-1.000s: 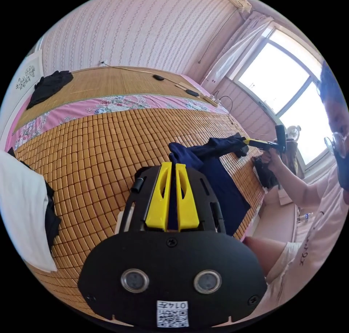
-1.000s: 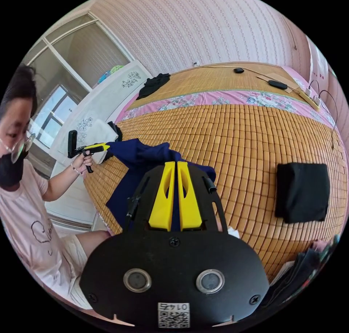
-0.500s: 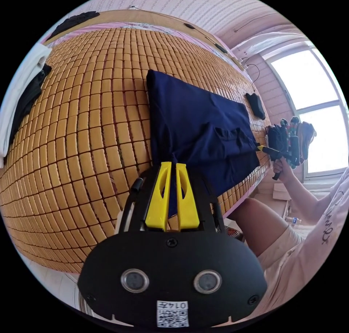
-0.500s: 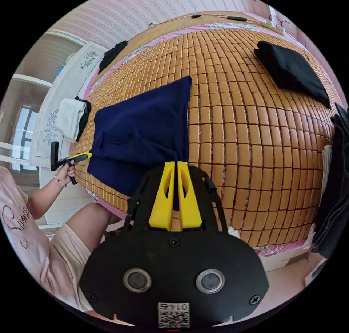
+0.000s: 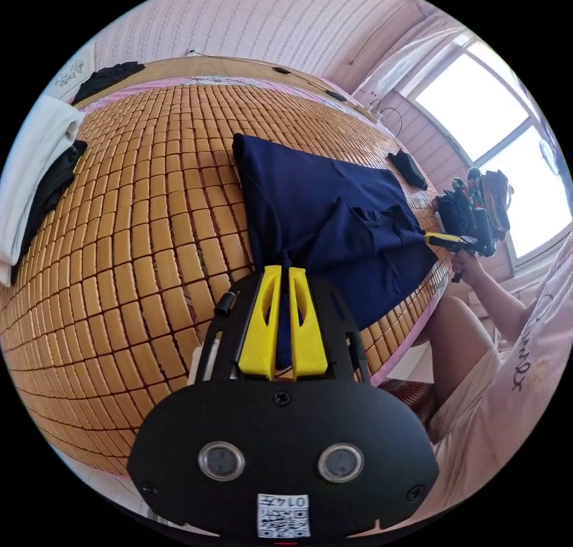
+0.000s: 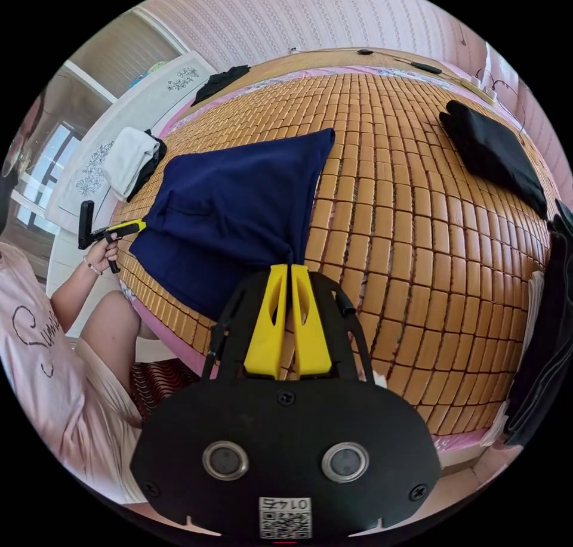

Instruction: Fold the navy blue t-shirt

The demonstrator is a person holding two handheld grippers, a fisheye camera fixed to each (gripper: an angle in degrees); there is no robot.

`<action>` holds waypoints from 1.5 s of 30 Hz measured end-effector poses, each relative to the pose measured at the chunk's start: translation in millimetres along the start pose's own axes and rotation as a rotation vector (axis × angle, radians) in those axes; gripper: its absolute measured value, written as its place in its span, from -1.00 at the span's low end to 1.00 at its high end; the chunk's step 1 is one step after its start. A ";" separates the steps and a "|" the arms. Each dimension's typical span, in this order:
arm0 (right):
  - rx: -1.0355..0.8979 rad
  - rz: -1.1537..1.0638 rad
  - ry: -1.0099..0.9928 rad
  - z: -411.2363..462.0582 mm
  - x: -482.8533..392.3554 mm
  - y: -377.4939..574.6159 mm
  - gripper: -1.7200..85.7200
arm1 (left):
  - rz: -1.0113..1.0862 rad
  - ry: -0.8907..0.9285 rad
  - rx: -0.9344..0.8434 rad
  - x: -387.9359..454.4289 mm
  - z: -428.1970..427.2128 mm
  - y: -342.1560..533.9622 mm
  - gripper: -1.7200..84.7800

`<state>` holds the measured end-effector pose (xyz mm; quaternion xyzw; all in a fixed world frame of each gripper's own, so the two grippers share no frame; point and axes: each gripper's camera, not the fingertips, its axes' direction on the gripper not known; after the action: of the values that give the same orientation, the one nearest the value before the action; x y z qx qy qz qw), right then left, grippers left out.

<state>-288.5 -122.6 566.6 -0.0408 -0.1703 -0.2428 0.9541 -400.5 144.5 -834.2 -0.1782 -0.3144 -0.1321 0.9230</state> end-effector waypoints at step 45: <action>-0.191 -0.473 0.302 149.8 -312.1 -166.3 -0.98 | 0.416 -0.046 -0.016 312.2 -38.0 14.5 -0.98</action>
<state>-670.7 -104.5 598.8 -0.0532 -0.0076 -0.4768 0.8773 -135.4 100.7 -669.9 -0.2495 -0.2908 0.0629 0.9215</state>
